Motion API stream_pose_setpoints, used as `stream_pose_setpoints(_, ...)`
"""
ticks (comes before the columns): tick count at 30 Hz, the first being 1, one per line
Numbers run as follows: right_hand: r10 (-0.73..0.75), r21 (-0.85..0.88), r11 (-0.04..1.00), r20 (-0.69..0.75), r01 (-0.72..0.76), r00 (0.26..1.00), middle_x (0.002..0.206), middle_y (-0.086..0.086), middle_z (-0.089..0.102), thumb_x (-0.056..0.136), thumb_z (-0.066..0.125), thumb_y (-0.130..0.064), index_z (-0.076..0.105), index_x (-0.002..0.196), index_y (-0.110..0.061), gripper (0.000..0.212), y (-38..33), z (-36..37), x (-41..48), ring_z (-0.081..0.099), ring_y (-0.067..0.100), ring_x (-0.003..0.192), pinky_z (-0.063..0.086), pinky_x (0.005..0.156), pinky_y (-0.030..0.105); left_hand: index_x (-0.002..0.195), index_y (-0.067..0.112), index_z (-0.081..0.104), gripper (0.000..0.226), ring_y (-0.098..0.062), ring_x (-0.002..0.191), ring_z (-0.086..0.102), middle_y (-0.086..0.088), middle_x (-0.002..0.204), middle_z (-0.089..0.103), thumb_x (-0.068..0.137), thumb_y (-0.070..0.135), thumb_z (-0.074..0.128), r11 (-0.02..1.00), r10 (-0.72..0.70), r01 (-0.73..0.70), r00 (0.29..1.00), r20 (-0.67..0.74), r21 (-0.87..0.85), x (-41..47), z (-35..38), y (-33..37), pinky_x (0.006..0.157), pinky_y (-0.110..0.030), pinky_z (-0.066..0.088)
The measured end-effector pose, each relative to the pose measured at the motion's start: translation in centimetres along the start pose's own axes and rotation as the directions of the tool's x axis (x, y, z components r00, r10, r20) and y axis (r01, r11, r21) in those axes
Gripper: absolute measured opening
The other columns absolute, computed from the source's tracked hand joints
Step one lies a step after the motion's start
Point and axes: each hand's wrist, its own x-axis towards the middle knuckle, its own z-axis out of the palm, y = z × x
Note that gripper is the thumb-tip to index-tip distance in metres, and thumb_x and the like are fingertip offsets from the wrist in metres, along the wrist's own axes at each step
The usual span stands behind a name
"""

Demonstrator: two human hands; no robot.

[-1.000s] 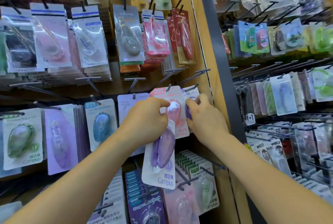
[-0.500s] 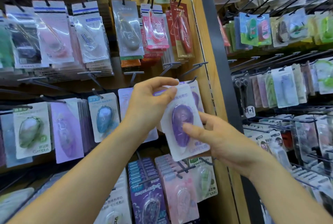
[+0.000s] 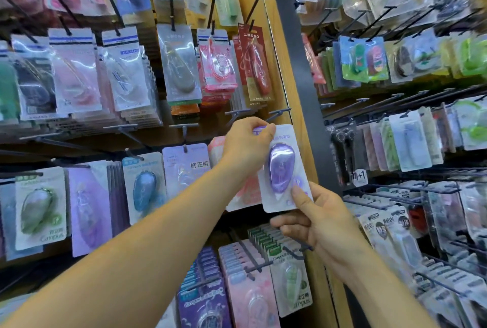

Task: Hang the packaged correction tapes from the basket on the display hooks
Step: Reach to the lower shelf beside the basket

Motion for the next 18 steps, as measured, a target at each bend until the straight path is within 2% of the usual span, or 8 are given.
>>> stream_pose_setpoints(3,0.002,0.068,0.998,-0.061,0.002,0.998,0.080,0.014,0.075,0.103,0.046,-0.015,0.063,0.108,-0.006,0.020,0.4,0.1,0.9,0.072,0.020,0.060,0.056,0.050,0.021,0.101,0.012,0.069,0.018,-0.020,0.097,0.059,-0.002,0.099,0.066,0.098,0.025,0.057,0.994,0.041,-0.039,0.999,-0.017,0.103,1.1,1.6,-0.2,0.087,-0.032,0.046)
stream_pose_setpoints(10,0.005,0.121,0.993,-0.092,0.006,0.996,0.079,0.012,0.075,0.105,0.045,-0.014,0.063,0.109,-0.005,0.021,0.6,0.5,2.0,0.072,0.020,0.062,0.055,0.051,0.020,0.096,0.014,0.070,0.011,-0.016,0.094,0.059,0.001,0.098,0.067,0.094,0.023,0.063,0.983,0.079,-0.057,0.989,-0.123,0.173,2.3,2.3,-0.7,0.083,-0.025,0.042)
stream_pose_setpoints(15,0.024,0.194,0.981,-0.161,0.008,0.987,0.078,0.010,0.074,0.104,0.048,-0.015,0.063,0.105,-0.005,0.019,1.5,0.3,2.1,0.070,0.017,0.060,0.053,0.050,0.020,0.104,0.013,0.074,0.020,-0.022,0.101,0.063,-0.004,0.099,0.069,0.097,0.023,0.058,0.989,-0.045,0.050,0.998,-0.039,0.138,2.3,2.0,-0.1,0.086,-0.032,0.049)
stream_pose_setpoints(18,0.032,0.238,0.971,-0.225,0.023,0.974,0.072,0.007,0.072,0.103,0.049,-0.017,0.065,0.104,-0.006,0.019,1.9,0.6,2.1,0.067,0.012,0.055,0.052,0.048,0.019,0.106,0.007,0.074,0.024,-0.033,0.105,0.064,-0.015,0.099,0.071,0.100,0.019,0.054,0.988,-0.130,0.129,0.991,0.010,0.083,2.6,1.7,0.7,0.074,-0.028,0.043)
